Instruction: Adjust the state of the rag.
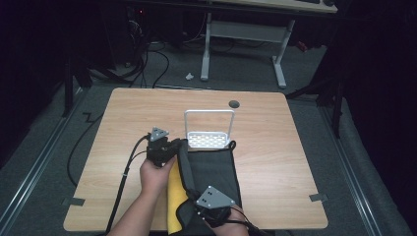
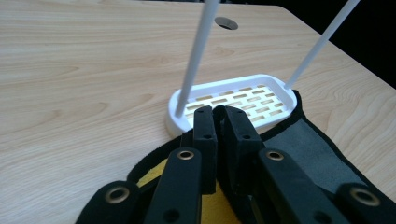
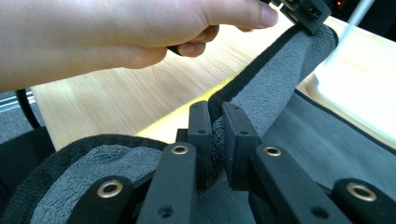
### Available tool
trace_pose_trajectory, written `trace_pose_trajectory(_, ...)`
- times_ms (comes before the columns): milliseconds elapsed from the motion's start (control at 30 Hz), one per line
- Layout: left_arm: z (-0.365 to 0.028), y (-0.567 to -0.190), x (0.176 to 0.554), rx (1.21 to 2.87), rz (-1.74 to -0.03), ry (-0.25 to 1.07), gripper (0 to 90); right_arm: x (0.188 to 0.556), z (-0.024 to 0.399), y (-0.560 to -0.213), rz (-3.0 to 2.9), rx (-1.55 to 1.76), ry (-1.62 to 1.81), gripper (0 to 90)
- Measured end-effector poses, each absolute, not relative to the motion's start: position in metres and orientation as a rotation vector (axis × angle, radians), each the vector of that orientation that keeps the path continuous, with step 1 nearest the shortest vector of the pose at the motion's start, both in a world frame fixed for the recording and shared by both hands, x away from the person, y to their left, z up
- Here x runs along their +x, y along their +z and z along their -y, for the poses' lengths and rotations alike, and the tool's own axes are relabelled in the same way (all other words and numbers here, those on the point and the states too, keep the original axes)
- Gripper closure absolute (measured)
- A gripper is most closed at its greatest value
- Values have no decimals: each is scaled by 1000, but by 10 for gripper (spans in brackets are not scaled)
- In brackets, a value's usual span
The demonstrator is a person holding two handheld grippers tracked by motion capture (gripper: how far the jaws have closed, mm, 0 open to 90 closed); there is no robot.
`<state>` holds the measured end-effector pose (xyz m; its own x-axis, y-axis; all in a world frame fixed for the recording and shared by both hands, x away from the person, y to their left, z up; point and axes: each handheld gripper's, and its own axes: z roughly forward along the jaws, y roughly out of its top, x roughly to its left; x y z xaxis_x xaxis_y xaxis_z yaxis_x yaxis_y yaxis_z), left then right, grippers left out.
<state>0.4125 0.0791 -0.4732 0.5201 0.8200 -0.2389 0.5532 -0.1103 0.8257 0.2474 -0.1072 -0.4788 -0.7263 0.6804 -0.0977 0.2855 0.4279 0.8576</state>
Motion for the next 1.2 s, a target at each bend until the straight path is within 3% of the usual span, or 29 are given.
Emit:
trace_pose_trajectory(667,11,-477,419,1940,-1056,317,834,236,188,-494,-2228,961,1098,833)
trace_pose_trajectory(1033,32,-482,421,1964,-1045,292,827,234,214,-506,-2200,1076,1096,823)
trace_pose_trajectory(1133,37,-486,422,1960,-1056,276,815,234,220,-507,-2200,1110,1093,774)
trace_pose_trajectory(1200,41,-488,423,1949,-1042,247,753,234,223,-506,-2180,1131,1096,689)
